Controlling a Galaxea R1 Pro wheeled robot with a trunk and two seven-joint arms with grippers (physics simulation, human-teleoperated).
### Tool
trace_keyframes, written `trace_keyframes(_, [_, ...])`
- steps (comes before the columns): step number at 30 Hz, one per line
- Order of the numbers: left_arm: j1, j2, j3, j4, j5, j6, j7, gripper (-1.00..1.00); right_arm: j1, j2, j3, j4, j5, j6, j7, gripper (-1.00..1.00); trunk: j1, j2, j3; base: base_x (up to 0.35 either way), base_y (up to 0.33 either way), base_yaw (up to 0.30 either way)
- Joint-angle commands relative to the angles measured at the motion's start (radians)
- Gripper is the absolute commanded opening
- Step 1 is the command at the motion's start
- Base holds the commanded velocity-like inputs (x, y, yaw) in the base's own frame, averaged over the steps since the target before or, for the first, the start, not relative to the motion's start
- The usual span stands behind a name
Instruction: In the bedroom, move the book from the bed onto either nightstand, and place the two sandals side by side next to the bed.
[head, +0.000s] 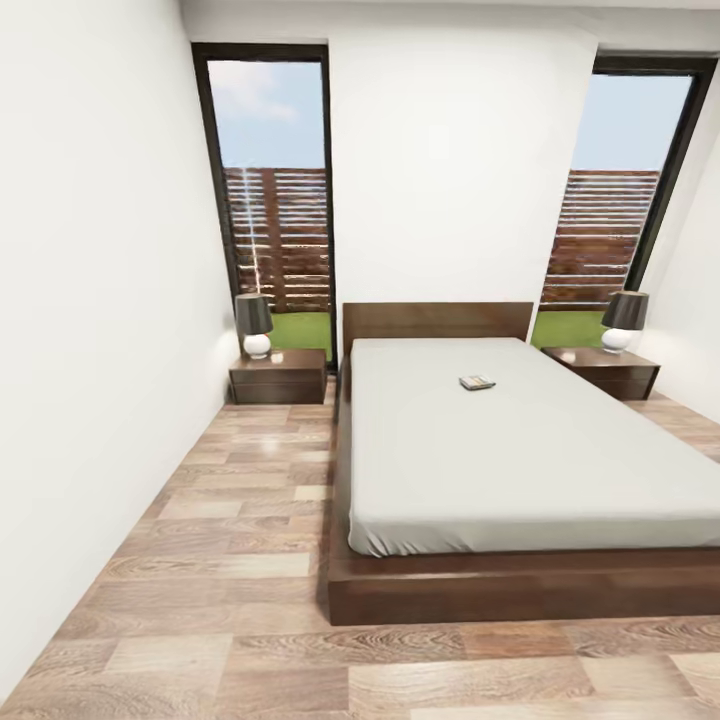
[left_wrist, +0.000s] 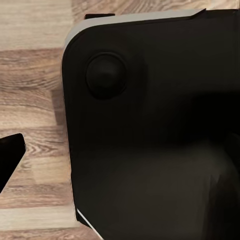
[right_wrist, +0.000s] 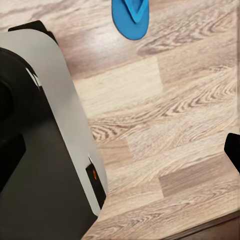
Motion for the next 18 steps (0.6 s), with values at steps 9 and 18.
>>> trace_keyframes(9, [-0.001,-0.003,0.000,0.001,-0.003,-0.004,0.003,1.00,0.000,0.002,-0.002,-0.002,0.000,0.003,0.000,1.00,0.000,0.000,-0.001,0.089,-0.080,0.000])
trace_keyframes(18, [-0.001,-0.004,0.000,0.001,-0.003,-0.004,0.004,1.00,0.000,0.003,-0.002,-0.003,0.000,0.003,0.001,1.00,0.000,0.000,-0.001,0.022,-0.020,0.000])
